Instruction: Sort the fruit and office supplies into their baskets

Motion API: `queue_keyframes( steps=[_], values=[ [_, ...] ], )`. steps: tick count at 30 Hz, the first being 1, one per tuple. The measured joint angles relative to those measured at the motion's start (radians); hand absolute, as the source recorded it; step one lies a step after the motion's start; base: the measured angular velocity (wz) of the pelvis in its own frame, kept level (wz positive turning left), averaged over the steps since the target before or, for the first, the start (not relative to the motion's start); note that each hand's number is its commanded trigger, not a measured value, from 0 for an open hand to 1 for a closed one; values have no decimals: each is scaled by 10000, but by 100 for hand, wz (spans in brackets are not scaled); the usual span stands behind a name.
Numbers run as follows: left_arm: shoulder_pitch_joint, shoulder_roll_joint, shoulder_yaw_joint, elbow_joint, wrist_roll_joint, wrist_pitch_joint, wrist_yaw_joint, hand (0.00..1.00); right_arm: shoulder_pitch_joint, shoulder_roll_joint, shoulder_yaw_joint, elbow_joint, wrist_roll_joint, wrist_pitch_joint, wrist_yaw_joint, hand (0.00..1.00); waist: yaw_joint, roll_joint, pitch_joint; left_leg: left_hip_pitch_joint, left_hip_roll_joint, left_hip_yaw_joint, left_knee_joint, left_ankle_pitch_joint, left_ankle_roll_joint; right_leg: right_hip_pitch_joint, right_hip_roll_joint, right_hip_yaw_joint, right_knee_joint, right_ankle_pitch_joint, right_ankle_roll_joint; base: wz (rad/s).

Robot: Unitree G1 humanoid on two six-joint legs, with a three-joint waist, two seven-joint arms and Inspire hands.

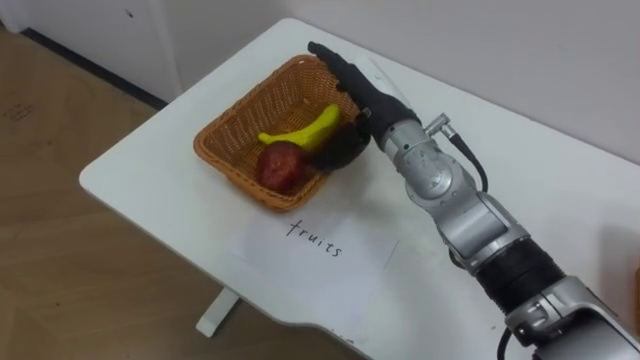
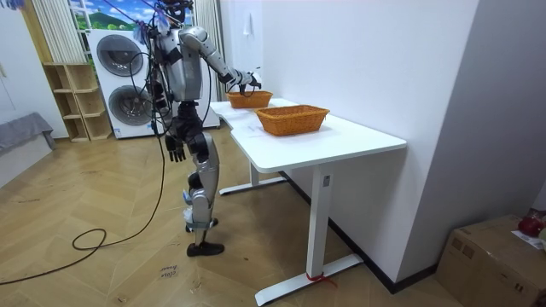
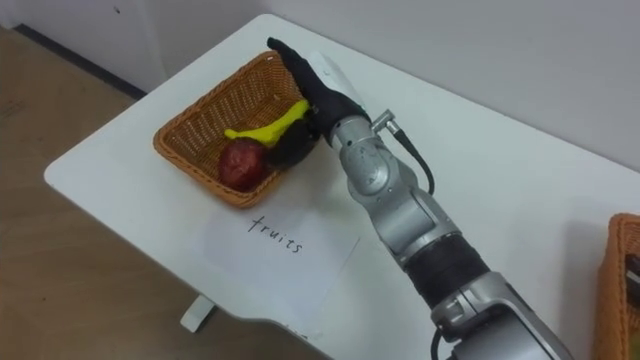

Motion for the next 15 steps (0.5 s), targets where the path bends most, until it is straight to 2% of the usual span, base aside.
queue_keyframes(
  steps=[4, 15],
  values=[
    [-46, 25, -2, 0, -3, -6, -131, 0, 0, 5, 0, 0, -271, 0, 0, 0, 1, -94, 9, 2, -17, -7, 2, -1, 3, 0, -9, 3, -3, -1, 1, 0],
    [-61, 35, 69, 11, 265, -14, -199, 0, 0, 43, -3, -10, -294, -2, -3, 0, -12, -174, -8, 3, -33, -55, -7, -1, 8, -13, -13, 29, -1, -6, 10, 0]
  ],
)
